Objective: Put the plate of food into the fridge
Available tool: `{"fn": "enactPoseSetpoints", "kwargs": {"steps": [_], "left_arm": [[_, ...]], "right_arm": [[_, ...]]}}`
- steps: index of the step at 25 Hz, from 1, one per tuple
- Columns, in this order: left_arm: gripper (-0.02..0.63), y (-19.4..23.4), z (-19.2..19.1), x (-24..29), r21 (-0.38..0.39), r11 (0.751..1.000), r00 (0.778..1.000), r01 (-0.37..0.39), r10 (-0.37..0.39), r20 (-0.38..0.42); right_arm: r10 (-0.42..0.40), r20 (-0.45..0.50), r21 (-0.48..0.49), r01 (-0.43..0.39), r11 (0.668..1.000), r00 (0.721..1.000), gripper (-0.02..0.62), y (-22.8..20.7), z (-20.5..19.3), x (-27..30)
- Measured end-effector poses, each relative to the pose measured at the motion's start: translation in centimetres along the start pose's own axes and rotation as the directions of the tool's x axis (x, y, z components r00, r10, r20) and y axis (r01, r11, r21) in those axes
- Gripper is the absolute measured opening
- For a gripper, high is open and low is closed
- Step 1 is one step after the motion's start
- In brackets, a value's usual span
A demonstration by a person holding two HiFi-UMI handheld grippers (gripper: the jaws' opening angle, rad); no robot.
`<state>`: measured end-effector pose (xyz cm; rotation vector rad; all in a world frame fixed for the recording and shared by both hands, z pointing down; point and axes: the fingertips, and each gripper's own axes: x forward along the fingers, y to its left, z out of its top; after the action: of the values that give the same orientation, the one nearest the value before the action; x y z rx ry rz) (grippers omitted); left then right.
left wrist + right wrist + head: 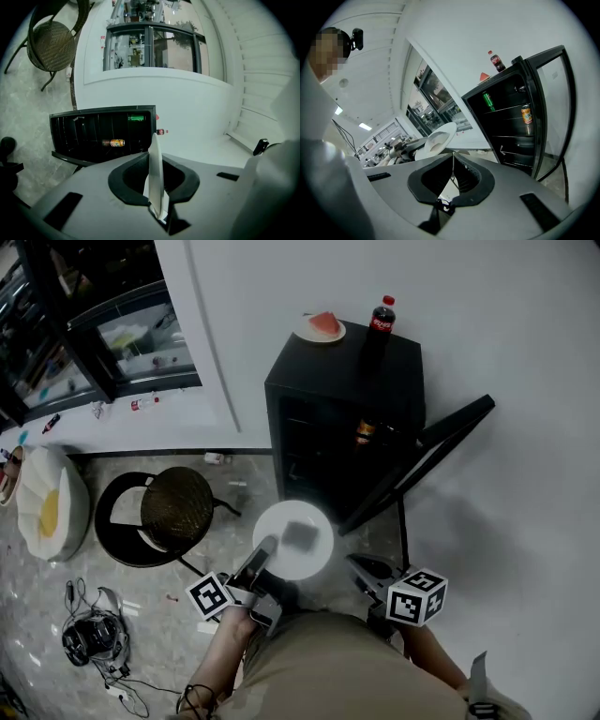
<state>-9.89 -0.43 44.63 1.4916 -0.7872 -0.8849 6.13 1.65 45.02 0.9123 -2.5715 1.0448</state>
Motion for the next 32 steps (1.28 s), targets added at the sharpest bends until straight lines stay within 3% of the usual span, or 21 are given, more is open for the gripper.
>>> {"fn": "enactPoseSetpoints", "kwargs": {"steps": [20,32], "left_arm": [[0.025,2.1,5.2,3.7,-0.074,0.997,0.995,0.032,-0.039,-0.093],[0.025,2.4,5.5,7.3,-0.069,0.997,0.998,0.025,-0.029,-0.061]], "right_arm": [[-0.105,-0.017,0.030,0.106,0.994,0.994,0.023,0.3,1.6,5.0],[-0.057,-0.056,0.044,0.060,0.997,0.997,0.023,-2.6,3.5,6.4]]}}
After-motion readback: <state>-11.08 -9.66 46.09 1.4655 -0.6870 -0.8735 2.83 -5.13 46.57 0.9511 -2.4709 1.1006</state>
